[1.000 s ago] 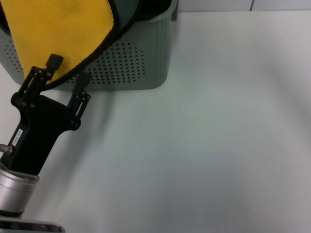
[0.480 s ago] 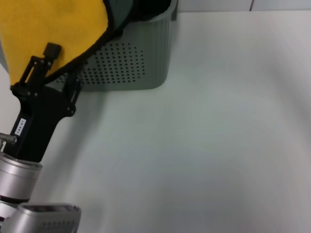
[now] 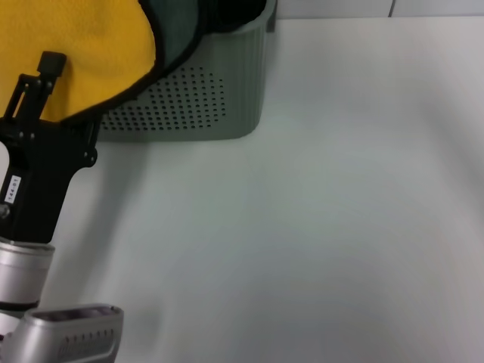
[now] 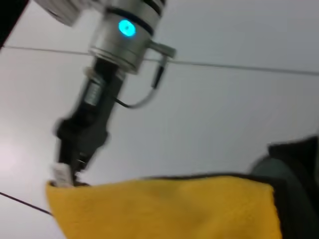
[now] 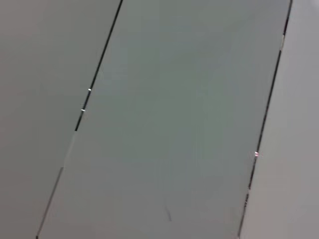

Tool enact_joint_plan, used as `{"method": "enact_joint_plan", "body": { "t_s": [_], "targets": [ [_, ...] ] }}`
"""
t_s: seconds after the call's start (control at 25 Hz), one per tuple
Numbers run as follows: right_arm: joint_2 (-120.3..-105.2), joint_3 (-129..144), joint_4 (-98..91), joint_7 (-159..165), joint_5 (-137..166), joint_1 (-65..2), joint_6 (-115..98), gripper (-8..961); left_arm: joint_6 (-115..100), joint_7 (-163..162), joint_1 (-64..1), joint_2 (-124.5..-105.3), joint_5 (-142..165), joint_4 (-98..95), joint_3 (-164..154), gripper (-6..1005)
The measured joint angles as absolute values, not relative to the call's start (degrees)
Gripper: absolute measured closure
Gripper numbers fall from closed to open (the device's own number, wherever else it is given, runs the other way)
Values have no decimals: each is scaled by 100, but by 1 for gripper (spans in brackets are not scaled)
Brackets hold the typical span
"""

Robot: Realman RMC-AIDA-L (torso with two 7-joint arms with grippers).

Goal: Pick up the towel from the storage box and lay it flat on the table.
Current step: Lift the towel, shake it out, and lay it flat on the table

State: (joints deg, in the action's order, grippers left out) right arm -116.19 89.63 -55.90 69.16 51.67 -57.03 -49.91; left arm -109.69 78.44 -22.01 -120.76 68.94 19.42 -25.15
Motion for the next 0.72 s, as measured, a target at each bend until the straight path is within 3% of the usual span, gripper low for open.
{"method": "enact_joint_plan", "body": {
  "t_s": [0.44,0.72],
  "targets": [
    [-11619,8940,-5117,6420,4936,-5705,-4685,914,-11554,4815,-2098,-12076,7205,1878,-2726,586],
    [-11619,9004,-5026,6231,4956,-5677,-4533,914,-11582,797,-1971,-12073,6945,1159,-2690,854]
  ]
}}
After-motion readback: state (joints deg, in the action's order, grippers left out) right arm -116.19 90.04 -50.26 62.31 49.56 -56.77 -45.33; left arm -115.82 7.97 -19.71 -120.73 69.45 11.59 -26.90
